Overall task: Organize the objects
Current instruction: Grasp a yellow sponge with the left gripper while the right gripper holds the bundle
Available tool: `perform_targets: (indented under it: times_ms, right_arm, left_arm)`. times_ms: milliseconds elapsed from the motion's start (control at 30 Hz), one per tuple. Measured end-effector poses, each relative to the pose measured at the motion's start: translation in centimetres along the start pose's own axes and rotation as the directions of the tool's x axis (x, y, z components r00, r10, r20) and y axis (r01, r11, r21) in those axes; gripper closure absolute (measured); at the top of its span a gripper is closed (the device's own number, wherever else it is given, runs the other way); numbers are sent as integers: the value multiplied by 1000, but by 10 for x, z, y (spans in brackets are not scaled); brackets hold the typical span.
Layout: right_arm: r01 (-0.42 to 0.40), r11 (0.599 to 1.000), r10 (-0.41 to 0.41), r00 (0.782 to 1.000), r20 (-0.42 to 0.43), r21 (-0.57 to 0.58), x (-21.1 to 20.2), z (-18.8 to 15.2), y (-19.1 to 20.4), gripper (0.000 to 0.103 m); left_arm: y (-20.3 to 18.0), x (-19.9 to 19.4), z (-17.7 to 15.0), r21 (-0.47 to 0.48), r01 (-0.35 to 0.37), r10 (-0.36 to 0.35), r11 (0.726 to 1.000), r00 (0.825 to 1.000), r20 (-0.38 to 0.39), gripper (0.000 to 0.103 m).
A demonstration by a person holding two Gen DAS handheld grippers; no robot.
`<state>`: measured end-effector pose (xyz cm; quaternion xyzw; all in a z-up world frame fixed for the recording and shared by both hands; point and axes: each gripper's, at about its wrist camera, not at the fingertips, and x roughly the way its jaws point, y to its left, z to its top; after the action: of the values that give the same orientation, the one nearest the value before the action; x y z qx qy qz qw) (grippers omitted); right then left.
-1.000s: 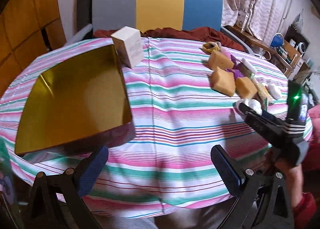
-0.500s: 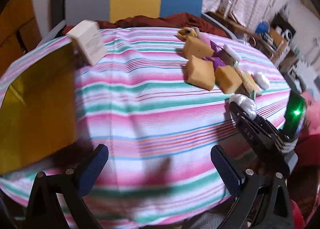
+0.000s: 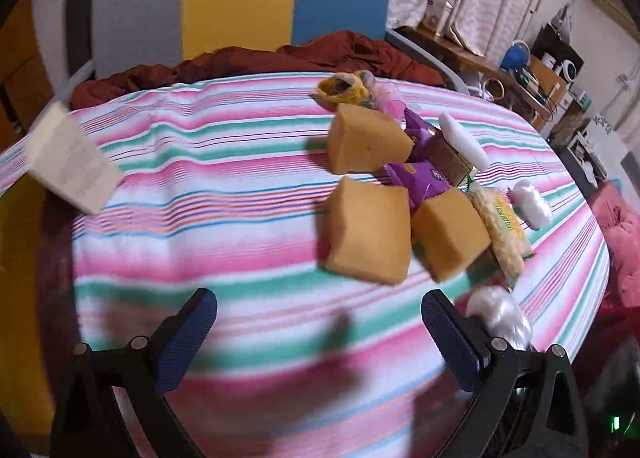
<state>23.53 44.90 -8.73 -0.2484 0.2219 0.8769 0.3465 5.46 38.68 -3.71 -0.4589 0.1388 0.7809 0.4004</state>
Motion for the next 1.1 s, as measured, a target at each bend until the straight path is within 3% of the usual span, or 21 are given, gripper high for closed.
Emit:
perform_targets:
  times_ms: [167, 467, 600, 700, 867, 1100]
  right_arm:
    - [-13, 1000, 13, 1000, 8, 13, -1, -2, -1, 65]
    - [-15, 1000, 14, 1000, 11, 15, -1, -2, -2, 65]
    - [-13, 1000, 13, 1000, 12, 14, -1, -2, -1, 65]
    - [-10, 1000, 10, 1000, 12, 11, -1, -2, -1, 65]
    - [-4, 1000, 4, 1000, 12, 6, -1, -2, 0, 65]
    - [5, 1000, -5, 1000, 10, -4, 0, -3, 2, 65]
  left_arm:
    - [-20, 35, 12, 61, 43, -40, 997, 998, -54, 0]
    - [-22, 59, 14, 121, -102, 98, 987, 995, 35, 0]
    - [-18, 59, 10, 123, -79, 71, 989, 995, 68, 1]
    - [-21, 59, 9, 141, -74, 64, 987, 995, 73, 8]
    - [-38, 57, 4, 237, -43, 20, 971, 995, 98, 46]
    - [-32, 53, -2, 222, -31, 5, 975, 993, 119, 49]
